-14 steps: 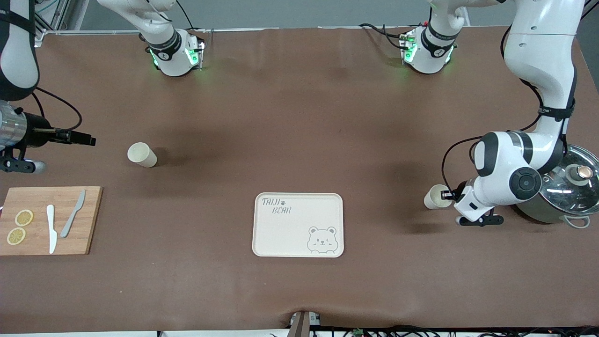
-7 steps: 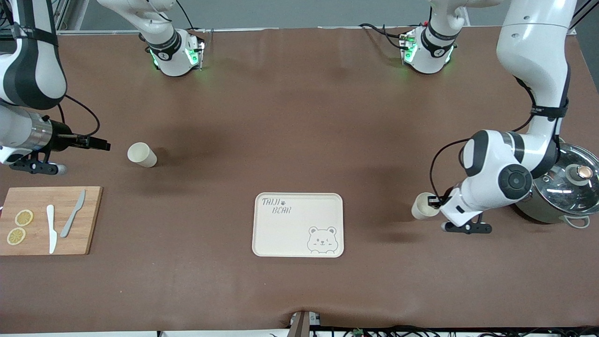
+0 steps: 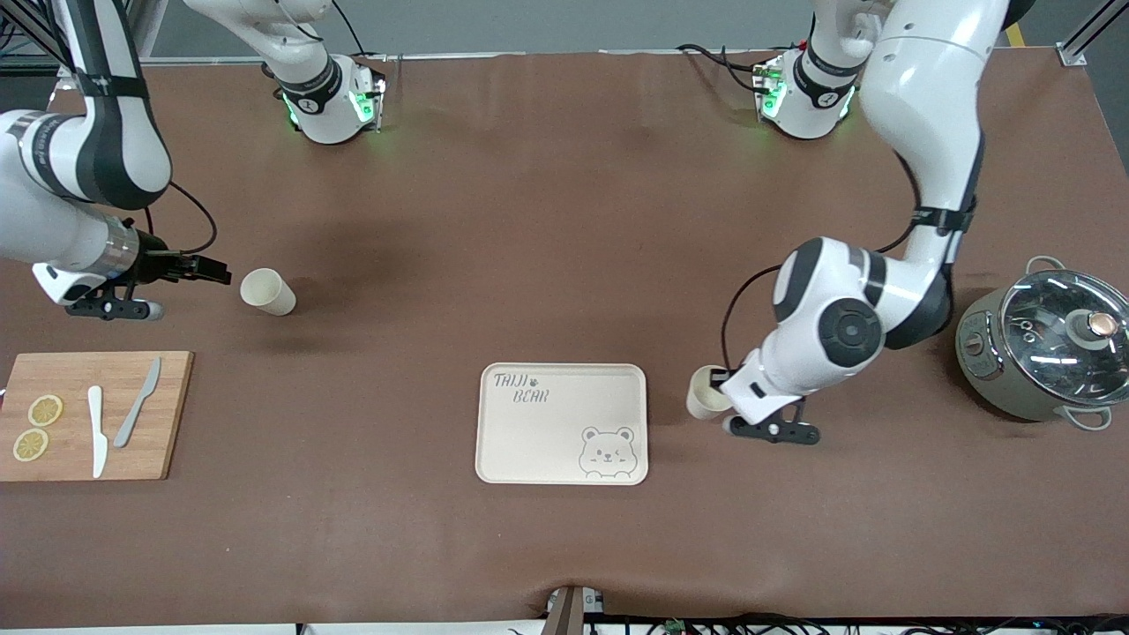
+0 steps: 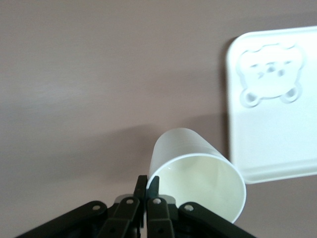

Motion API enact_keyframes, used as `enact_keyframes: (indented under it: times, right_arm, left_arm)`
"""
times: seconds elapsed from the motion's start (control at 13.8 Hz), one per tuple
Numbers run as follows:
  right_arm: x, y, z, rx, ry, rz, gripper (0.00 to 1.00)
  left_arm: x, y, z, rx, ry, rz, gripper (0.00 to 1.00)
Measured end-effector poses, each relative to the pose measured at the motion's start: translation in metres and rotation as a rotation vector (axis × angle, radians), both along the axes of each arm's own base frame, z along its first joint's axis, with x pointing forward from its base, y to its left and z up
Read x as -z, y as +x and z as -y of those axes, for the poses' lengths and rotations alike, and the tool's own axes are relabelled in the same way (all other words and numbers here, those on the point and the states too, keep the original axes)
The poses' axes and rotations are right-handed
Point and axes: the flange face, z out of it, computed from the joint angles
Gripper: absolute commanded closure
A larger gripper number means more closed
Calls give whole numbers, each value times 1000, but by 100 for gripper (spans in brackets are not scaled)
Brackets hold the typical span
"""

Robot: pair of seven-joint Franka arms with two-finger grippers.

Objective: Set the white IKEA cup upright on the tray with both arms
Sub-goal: 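Grasp the cup with the left gripper while the right gripper reaches the other cup, then lower the cup onto the tray with the left gripper while the right gripper grasps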

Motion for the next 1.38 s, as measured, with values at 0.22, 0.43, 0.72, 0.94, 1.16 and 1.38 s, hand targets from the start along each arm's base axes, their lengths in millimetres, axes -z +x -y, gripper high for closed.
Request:
enact_keyframes:
  times: [0.22, 0.43, 0.72, 0.94, 1.16, 1.38]
  right_arm:
    - [25, -11, 5, -18, -23, 47, 0]
    - [51, -27, 18, -43, -28, 90, 0]
    - [92, -50, 21, -53, -39, 125, 4]
    - [107, -53, 19, -55, -40, 123, 46]
    - [116, -54, 18, -57, -38, 113, 67]
    - [126, -55, 17, -58, -37, 103, 100]
  left_arm:
    - [12, 4, 47, -5, -20, 23, 100]
    - [26, 1, 80, -40, -41, 46, 100]
    - [49, -10, 111, -76, -40, 25, 100]
    - [57, -11, 115, -88, -39, 20, 100]
    - [56, -8, 113, -112, -43, 29, 74]
    - [55, -6, 112, -116, -47, 36, 0]
